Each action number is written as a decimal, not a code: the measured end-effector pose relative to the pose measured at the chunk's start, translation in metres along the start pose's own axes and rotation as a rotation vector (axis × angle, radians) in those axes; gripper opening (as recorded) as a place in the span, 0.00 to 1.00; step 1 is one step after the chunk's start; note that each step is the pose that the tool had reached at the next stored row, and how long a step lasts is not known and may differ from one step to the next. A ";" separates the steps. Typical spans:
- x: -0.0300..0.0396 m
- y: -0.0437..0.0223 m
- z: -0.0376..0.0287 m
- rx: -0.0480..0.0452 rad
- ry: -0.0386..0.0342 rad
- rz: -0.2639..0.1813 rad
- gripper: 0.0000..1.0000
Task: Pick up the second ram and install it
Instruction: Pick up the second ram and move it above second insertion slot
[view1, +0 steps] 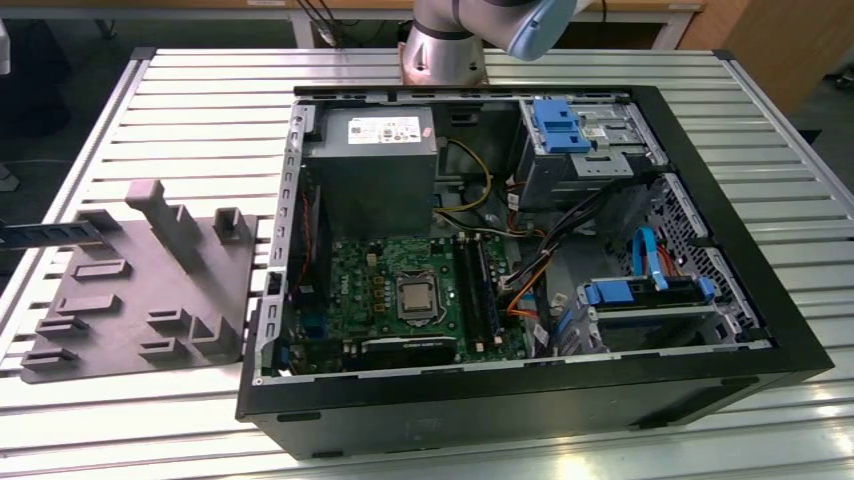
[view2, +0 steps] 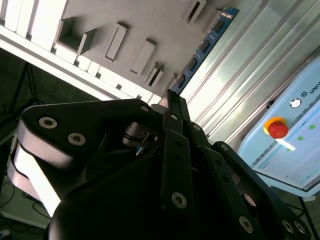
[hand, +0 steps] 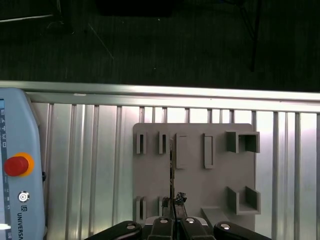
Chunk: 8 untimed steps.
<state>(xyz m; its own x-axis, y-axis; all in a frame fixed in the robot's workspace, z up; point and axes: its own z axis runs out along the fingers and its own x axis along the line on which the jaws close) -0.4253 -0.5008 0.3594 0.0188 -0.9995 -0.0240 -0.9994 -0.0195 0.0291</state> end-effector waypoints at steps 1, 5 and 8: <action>0.0000 0.0000 -0.0003 0.0000 0.0000 0.000 0.12; 0.0000 0.0001 -0.0011 -0.0001 0.0001 0.000 0.12; 0.0000 0.0000 -0.0012 0.0000 0.0000 0.000 0.12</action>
<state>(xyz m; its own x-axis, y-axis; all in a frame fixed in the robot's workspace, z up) -0.4253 -0.5008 0.3606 0.0188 -0.9995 -0.0240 -0.9994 -0.0195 0.0291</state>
